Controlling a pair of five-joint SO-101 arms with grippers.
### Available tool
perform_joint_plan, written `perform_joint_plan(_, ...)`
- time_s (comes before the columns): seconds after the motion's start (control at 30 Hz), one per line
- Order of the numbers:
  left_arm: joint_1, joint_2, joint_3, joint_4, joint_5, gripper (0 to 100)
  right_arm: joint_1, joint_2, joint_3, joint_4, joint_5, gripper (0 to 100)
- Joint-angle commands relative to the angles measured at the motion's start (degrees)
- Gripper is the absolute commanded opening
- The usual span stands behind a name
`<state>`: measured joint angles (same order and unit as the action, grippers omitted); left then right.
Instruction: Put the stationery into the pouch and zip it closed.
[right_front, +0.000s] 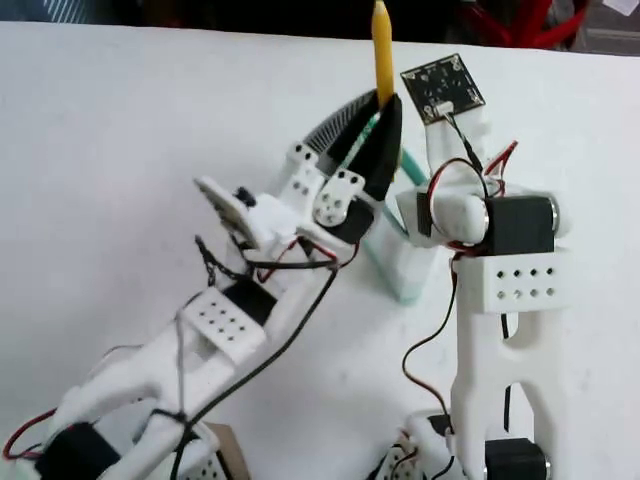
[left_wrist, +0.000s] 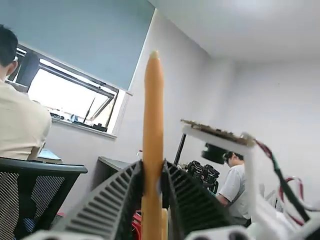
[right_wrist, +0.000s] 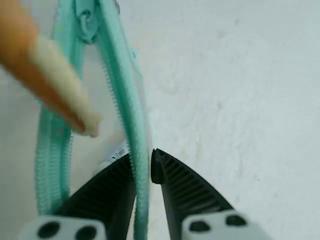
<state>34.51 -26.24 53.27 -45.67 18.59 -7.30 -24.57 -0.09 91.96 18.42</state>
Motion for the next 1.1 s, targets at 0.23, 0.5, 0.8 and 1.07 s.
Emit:
perform_joint_plan(0.23,-3.4,15.3,-1.1,-13.7,-1.8,2,0.7,0.0,0.2,-0.5,0.2,1.9)
perform_joint_plan(0.5,2.7,8.6,12.0,-16.5,-11.2,2,0.7,0.2,-0.2,-1.0,-0.1,2.5)
perform_joint_plan(0.8,3.5,-17.5,23.6,4.1,-6.7,2,0.7,0.1,-0.2,-1.2,-0.4,20.6)
perform_joint_plan(1.07,2.3,-48.7,17.1,54.1,1.6,26,0.7,0.0,-0.3,-1.5,0.1,13.3)
